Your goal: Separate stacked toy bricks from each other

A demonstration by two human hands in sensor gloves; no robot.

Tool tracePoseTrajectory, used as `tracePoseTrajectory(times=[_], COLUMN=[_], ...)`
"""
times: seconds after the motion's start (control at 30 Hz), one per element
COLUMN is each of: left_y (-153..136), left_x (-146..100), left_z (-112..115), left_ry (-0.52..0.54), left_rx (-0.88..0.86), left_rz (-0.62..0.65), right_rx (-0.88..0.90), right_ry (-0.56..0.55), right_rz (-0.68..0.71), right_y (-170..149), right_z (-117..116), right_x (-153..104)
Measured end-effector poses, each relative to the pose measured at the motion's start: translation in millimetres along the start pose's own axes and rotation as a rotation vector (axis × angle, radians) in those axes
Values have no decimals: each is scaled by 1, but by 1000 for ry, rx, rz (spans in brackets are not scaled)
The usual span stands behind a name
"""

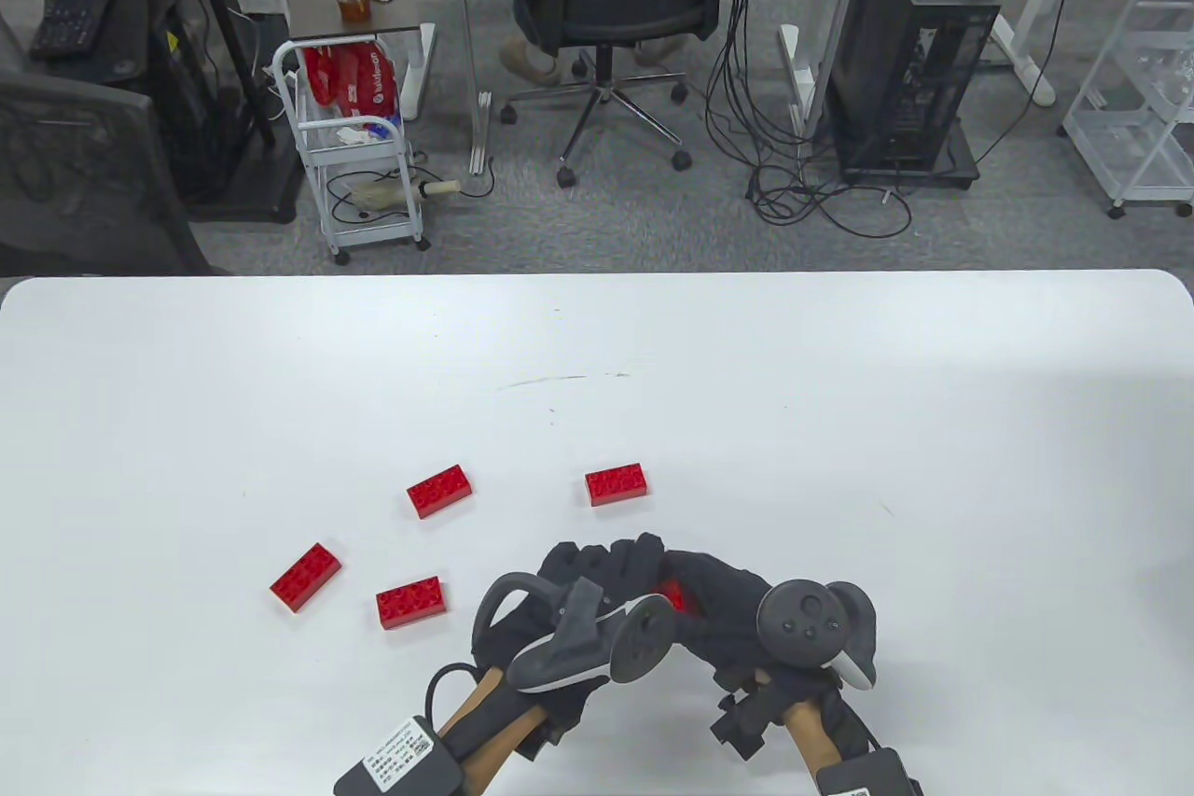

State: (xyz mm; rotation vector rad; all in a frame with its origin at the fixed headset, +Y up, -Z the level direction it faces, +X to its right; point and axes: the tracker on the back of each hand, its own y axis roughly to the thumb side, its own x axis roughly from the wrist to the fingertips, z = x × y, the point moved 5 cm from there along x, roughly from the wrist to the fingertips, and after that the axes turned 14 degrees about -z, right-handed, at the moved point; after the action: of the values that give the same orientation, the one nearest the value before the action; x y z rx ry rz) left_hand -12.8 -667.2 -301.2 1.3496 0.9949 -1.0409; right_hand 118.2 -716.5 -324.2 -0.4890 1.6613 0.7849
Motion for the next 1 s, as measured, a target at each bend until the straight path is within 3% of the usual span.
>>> tracePoseTrajectory(times=[0.33,0.6,0.8,1.0], left_y=[-2,-9,-11,-14], left_x=[-18,-27,-31,-32], left_z=[12,18,22,21], left_ry=[50,163,219,246], left_rx=[-81,-112,-128,-180], left_rz=[-42,-85,-103,-107], right_rx=[58,60,32,-117], right_ry=[99,139,138,50], right_rz=[26,33,24,50], right_y=[4,7,10,25], right_z=[-9,-15,-18,-18], right_x=[-1,-1,0,-5])
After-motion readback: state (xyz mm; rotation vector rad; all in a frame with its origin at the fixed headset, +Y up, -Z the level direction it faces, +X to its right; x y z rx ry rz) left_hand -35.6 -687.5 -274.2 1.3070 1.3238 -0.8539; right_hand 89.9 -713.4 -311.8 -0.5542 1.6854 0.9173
